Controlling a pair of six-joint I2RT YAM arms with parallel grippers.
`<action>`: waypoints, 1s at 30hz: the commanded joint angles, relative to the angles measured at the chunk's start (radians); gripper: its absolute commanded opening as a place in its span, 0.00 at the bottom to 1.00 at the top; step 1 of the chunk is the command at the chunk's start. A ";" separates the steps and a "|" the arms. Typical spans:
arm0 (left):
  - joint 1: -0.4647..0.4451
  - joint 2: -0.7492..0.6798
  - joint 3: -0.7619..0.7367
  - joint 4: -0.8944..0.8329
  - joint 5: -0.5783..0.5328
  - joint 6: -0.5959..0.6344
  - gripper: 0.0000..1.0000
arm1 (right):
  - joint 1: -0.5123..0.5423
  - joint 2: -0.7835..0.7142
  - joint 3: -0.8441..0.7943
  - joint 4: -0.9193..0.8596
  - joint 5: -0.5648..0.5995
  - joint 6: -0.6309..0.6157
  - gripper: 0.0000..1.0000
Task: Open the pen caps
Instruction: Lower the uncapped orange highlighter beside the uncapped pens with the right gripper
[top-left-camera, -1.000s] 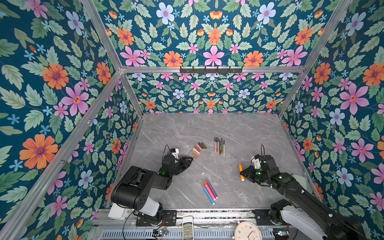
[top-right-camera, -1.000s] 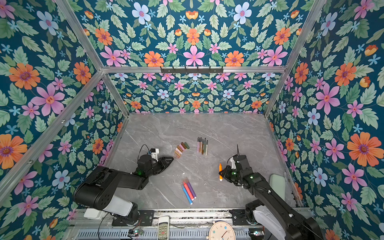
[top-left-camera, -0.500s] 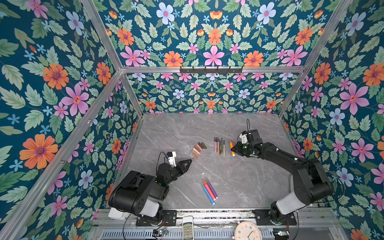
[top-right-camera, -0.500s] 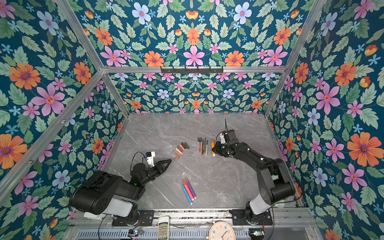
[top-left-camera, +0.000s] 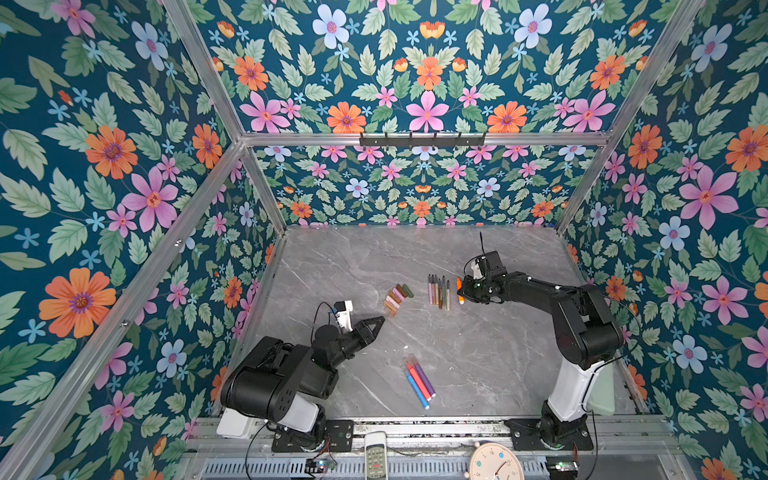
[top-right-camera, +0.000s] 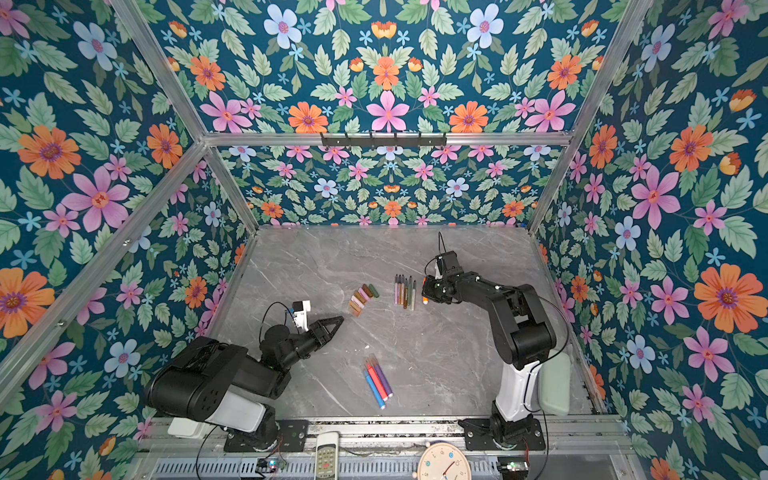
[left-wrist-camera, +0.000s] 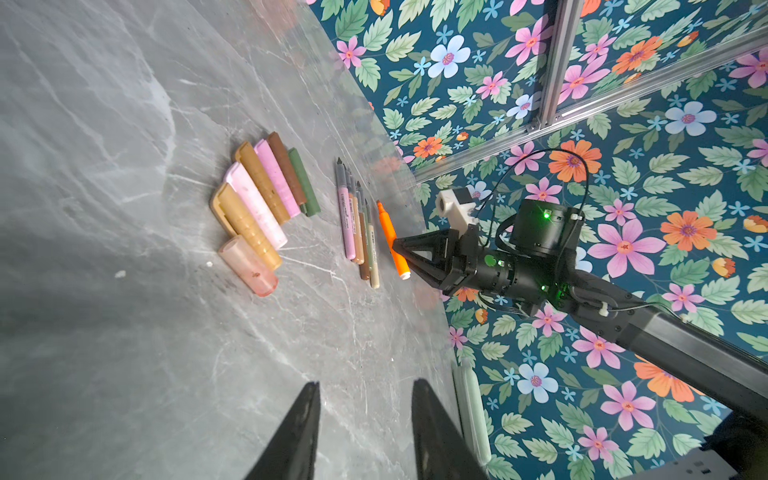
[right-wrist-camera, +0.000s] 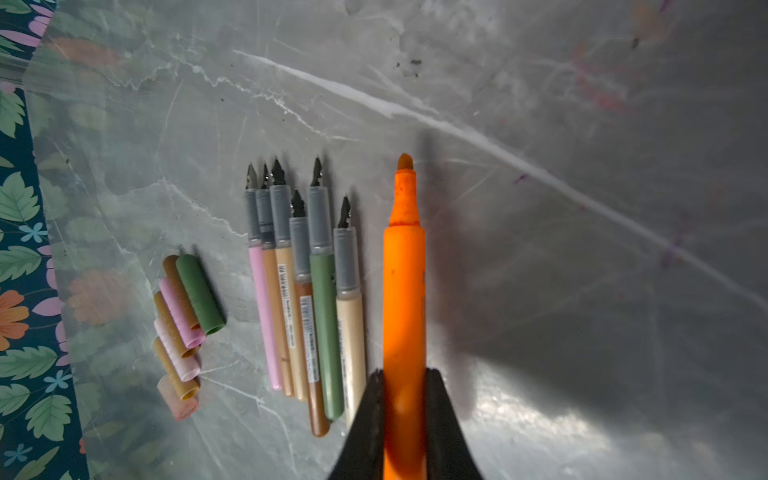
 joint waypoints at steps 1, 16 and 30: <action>0.011 0.021 -0.008 0.085 0.026 -0.016 0.40 | 0.002 0.008 -0.008 0.029 0.014 0.020 0.00; 0.079 0.173 -0.028 0.312 0.095 -0.108 0.40 | 0.005 0.036 -0.042 0.087 -0.014 0.038 0.34; 0.079 0.180 -0.026 0.312 0.098 -0.111 0.40 | 0.010 0.053 -0.024 0.085 -0.070 0.039 0.50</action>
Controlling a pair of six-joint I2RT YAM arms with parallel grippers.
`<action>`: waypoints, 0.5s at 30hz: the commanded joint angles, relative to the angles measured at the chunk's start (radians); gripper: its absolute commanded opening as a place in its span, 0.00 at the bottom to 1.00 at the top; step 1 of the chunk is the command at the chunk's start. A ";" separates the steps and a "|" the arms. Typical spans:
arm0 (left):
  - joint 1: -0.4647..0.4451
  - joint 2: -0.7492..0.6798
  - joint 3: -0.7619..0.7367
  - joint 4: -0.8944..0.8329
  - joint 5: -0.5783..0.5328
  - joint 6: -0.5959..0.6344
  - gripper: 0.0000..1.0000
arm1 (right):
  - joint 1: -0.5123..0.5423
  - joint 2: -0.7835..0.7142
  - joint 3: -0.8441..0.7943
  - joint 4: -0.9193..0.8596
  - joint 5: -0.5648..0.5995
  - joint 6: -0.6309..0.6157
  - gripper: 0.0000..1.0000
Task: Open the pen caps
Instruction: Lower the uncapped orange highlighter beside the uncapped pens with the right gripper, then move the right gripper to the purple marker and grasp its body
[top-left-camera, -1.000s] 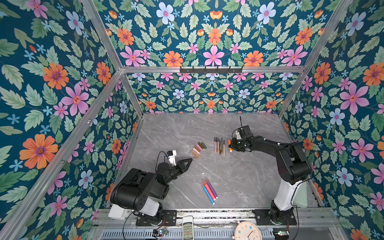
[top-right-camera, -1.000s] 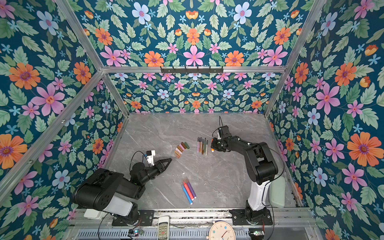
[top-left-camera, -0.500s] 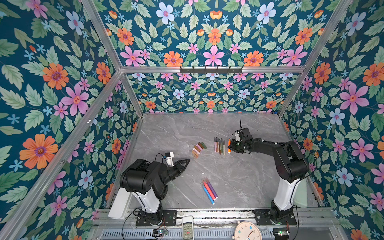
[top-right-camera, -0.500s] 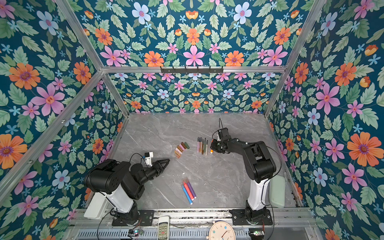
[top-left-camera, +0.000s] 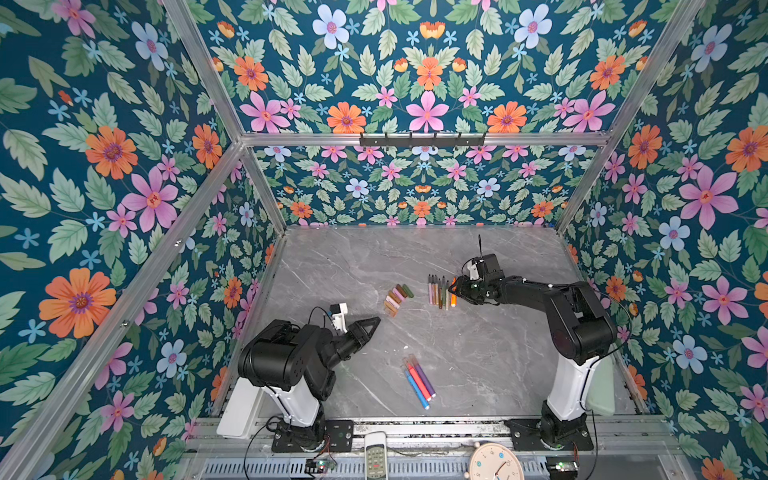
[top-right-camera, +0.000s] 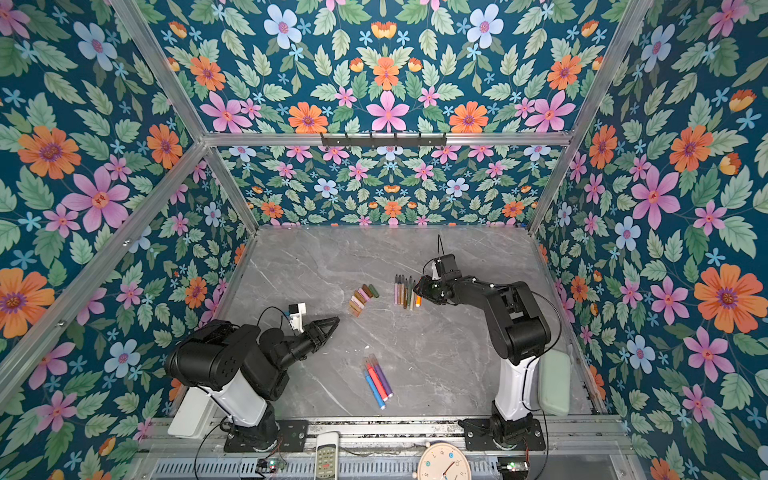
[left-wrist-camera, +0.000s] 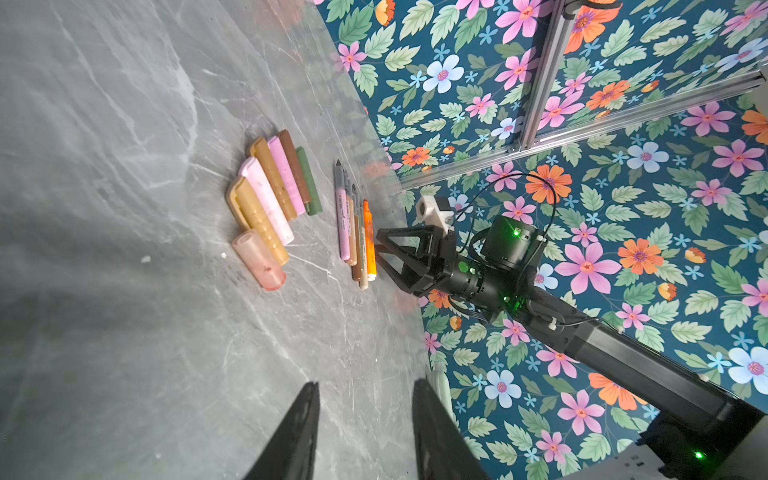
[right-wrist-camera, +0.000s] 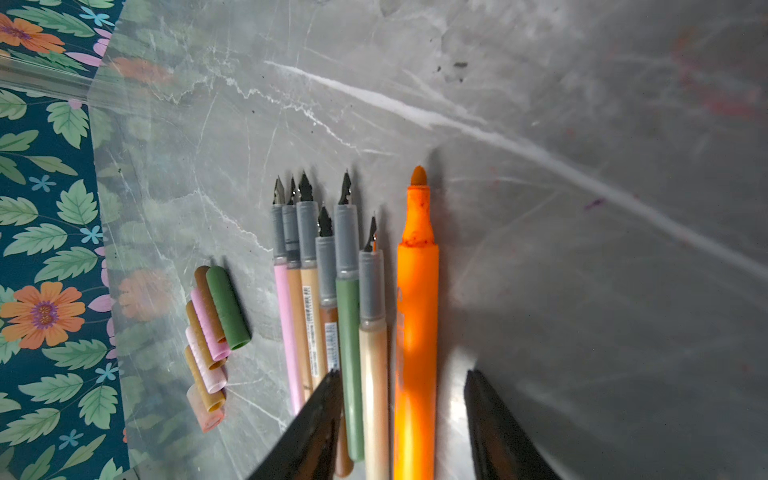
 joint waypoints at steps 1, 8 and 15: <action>0.001 -0.002 0.002 0.065 0.006 -0.003 0.40 | 0.003 0.012 0.002 -0.054 -0.006 0.005 0.50; 0.001 -0.002 0.000 0.065 0.003 -0.003 0.40 | 0.003 0.012 0.001 -0.061 -0.016 0.005 0.51; 0.001 -0.005 0.004 0.065 -0.003 -0.003 0.40 | 0.012 -0.196 -0.150 -0.055 0.051 -0.019 0.51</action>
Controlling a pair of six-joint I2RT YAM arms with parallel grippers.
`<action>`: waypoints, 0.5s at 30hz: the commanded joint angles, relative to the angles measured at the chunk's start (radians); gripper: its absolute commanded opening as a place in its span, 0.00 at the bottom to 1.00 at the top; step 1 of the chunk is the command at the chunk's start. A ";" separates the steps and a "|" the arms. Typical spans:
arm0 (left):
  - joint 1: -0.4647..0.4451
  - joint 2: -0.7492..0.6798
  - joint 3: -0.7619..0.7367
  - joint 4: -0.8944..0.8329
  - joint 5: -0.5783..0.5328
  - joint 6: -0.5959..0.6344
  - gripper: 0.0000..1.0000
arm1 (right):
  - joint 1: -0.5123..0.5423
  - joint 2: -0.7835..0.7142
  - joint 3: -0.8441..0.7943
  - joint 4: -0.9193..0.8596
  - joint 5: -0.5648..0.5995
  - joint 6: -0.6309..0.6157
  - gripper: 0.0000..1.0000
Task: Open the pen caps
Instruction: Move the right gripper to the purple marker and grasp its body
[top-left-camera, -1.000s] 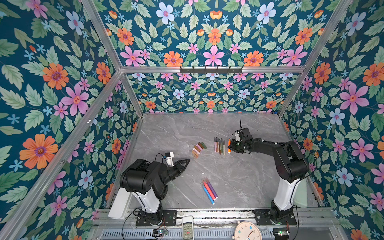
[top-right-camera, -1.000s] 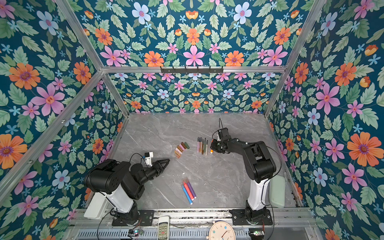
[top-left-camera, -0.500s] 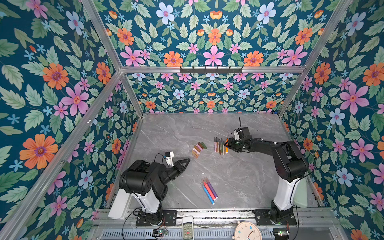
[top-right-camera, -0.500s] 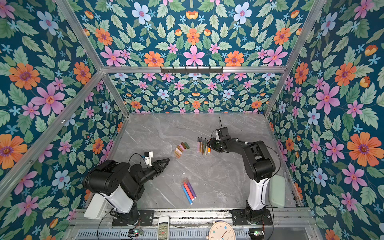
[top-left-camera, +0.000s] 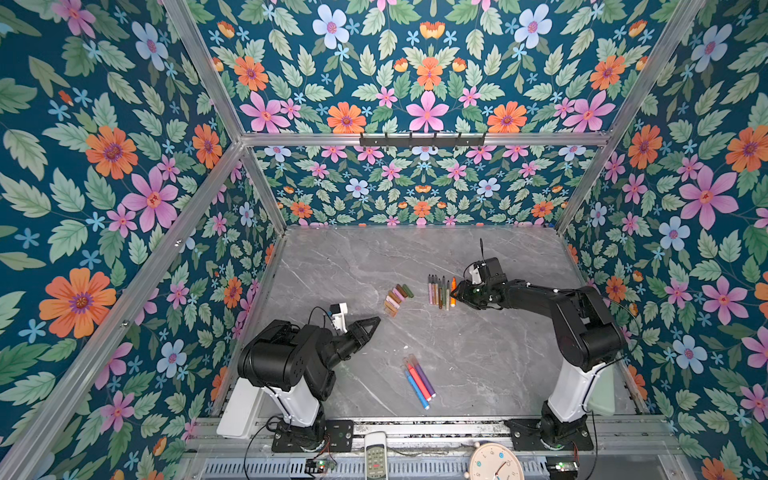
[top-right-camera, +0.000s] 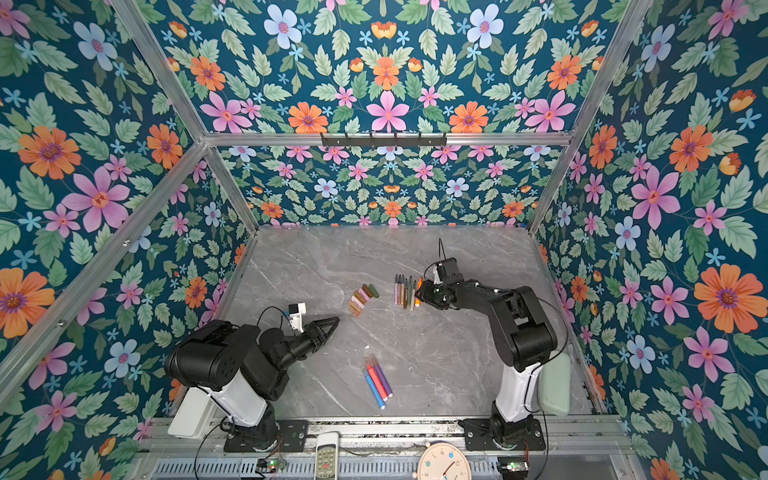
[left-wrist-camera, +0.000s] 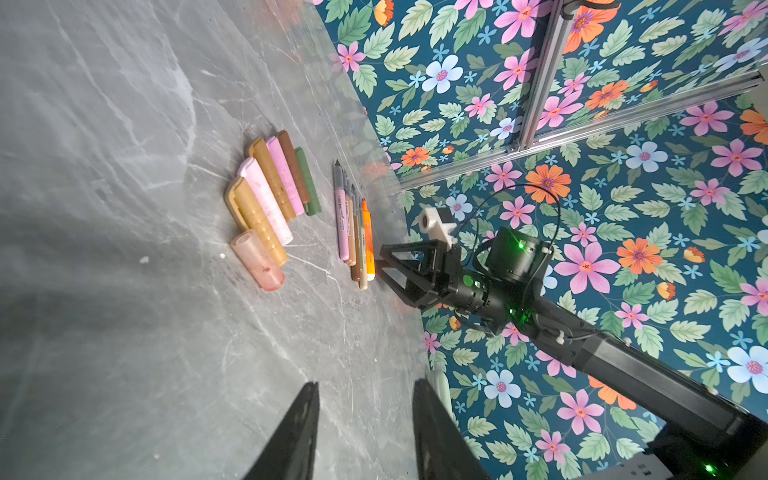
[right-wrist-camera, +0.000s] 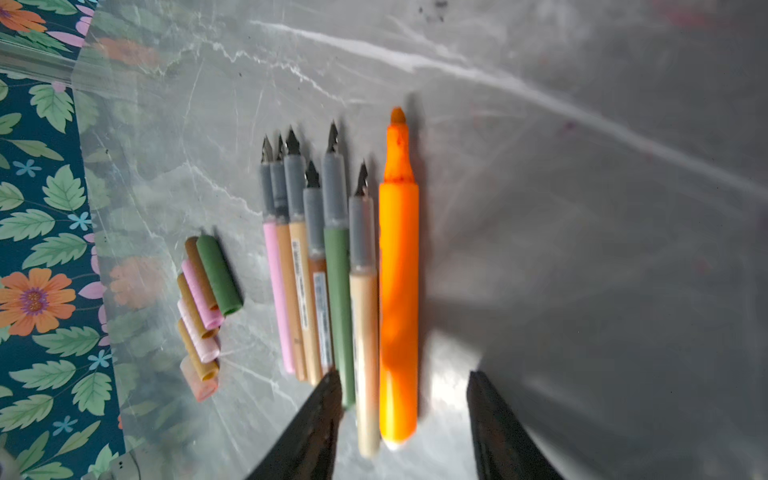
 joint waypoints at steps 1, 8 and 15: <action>0.001 -0.002 0.006 0.065 -0.005 -0.003 0.41 | 0.013 -0.103 -0.062 -0.035 0.043 -0.023 0.51; 0.001 -0.010 0.005 0.063 -0.024 0.003 0.41 | 0.249 -0.384 -0.209 -0.218 0.176 -0.063 0.51; -0.002 -0.014 -0.006 0.062 -0.053 0.006 0.40 | 0.665 -0.487 -0.297 -0.297 0.379 0.080 0.51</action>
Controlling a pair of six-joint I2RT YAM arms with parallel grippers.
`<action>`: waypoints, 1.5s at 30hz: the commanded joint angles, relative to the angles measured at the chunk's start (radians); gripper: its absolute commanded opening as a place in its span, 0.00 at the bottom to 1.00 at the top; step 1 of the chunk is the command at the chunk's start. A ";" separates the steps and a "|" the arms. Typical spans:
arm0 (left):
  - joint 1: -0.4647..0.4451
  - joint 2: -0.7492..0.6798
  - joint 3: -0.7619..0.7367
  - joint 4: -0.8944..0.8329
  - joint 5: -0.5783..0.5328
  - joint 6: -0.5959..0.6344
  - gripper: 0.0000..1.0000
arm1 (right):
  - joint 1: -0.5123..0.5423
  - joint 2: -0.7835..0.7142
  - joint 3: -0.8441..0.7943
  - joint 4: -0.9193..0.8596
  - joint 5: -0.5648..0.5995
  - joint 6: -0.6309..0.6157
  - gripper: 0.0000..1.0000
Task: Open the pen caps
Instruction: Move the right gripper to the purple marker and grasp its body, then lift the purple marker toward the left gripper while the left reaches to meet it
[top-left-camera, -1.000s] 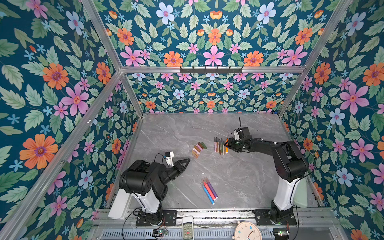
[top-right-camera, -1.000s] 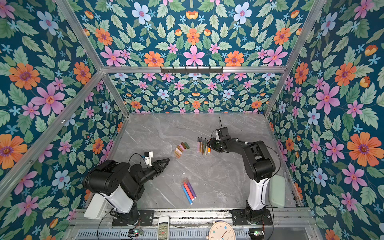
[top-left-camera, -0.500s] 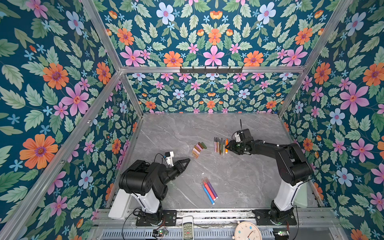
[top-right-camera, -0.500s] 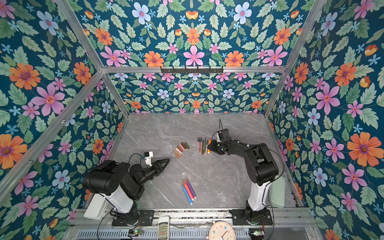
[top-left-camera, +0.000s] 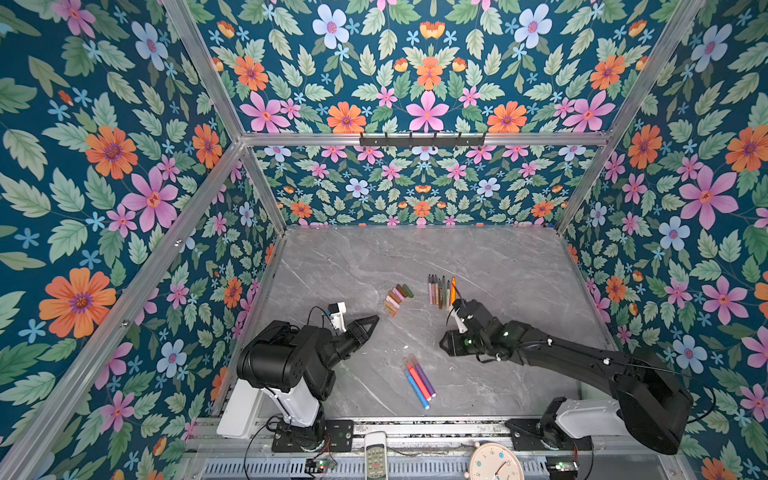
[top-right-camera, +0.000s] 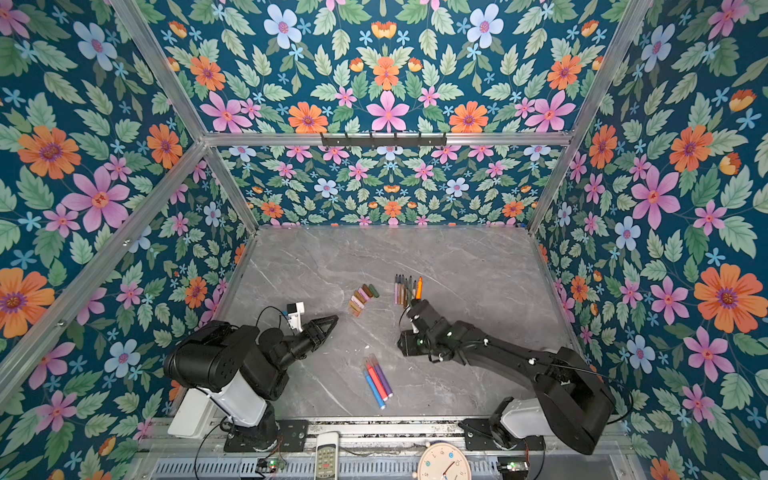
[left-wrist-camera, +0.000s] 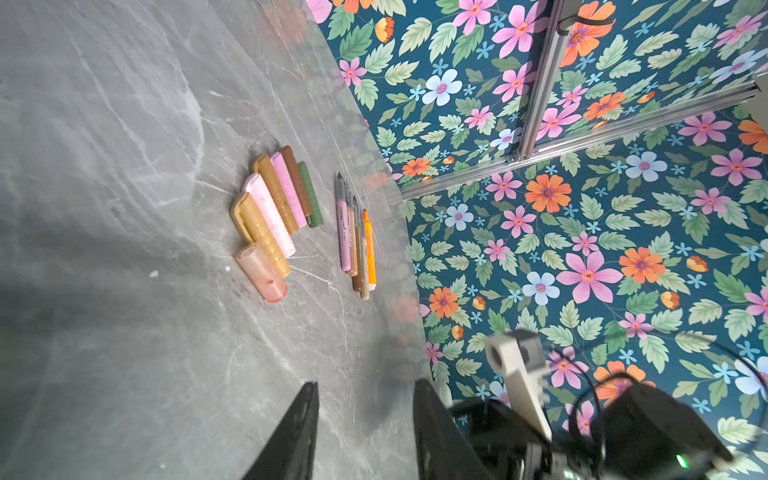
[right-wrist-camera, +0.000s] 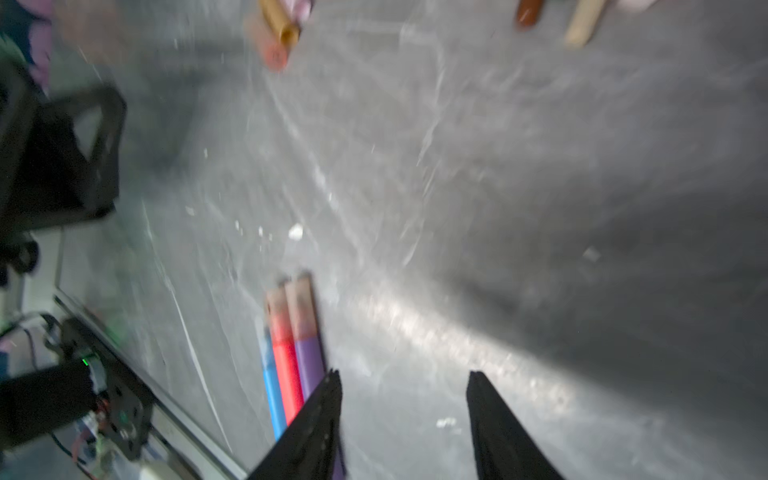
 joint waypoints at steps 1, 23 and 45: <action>-0.002 -0.010 -0.004 0.061 -0.024 0.007 0.40 | 0.145 -0.015 -0.006 -0.068 0.168 0.093 0.51; -0.237 -0.570 0.029 -0.684 -0.485 0.259 0.45 | 0.320 0.100 0.050 -0.082 0.145 0.115 0.44; -0.237 -0.531 0.037 -0.639 -0.438 0.264 0.46 | 0.320 0.279 0.122 -0.177 0.209 0.229 0.29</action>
